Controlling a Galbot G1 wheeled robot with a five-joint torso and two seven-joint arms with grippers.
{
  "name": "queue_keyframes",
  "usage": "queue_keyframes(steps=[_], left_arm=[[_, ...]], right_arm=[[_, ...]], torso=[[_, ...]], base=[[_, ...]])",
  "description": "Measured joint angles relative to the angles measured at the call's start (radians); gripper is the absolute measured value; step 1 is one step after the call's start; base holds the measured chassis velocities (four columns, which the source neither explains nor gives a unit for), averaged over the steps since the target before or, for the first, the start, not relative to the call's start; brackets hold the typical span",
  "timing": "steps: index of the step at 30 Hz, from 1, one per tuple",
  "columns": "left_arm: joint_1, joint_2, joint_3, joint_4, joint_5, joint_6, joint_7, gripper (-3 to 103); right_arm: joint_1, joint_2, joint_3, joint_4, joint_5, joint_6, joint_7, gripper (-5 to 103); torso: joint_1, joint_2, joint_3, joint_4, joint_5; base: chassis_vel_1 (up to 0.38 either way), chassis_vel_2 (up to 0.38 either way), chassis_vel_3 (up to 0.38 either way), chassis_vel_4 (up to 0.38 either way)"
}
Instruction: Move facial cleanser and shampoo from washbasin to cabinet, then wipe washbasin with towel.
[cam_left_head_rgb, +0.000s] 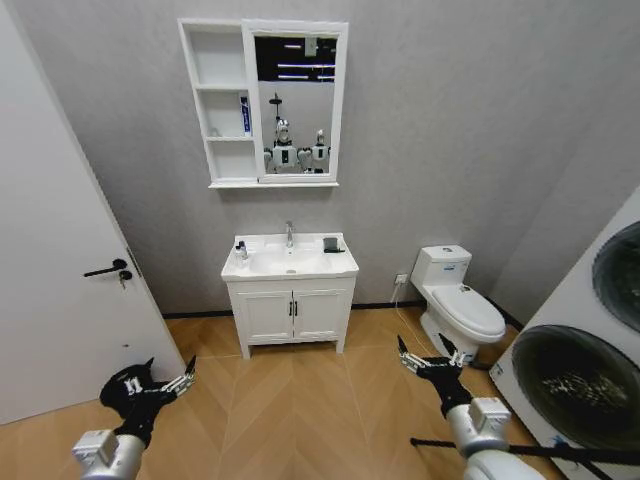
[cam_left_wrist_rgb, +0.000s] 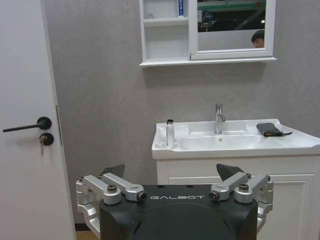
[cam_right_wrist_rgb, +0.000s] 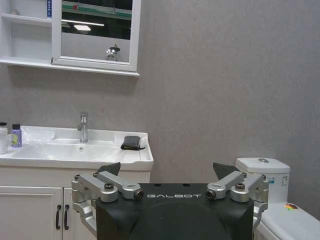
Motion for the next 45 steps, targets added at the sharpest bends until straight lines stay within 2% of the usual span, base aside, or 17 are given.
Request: queue_keyframes(steps=[6, 14, 45], left_arm=[[-0.033, -0.057, 0.018, -0.001, 0.05, -0.004, -0.027, 100], [-0.046, -0.089, 0.018, -0.004, 0.105, -0.023, -0.043, 100], [-0.069, -0.089, 0.044, 0.046, 0.115, -0.044, -0.04, 100]], right_arm=[[-0.001, -0.003, 0.007, -0.011, 0.035, 0.002, 0.028, 100], [-0.02, -0.026, 0.003, -0.015, 0.051, -0.001, 0.037, 100], [-0.008, -0.026, 0.01, -0.04, 0.045, 0.0, 0.037, 100]], torso=[[0.0, 0.0, 0.0, -0.0001, 0.0], [0.0, 0.0, 0.0, -0.0001, 0.0001], [0.0, 0.0, 0.0, 0.0, 0.0]], base=[[0.0, 0.0, 0.0, 0.0], [0.0, 0.0, 0.0, 0.0], [0.0, 0.0, 0.0, 0.0]])
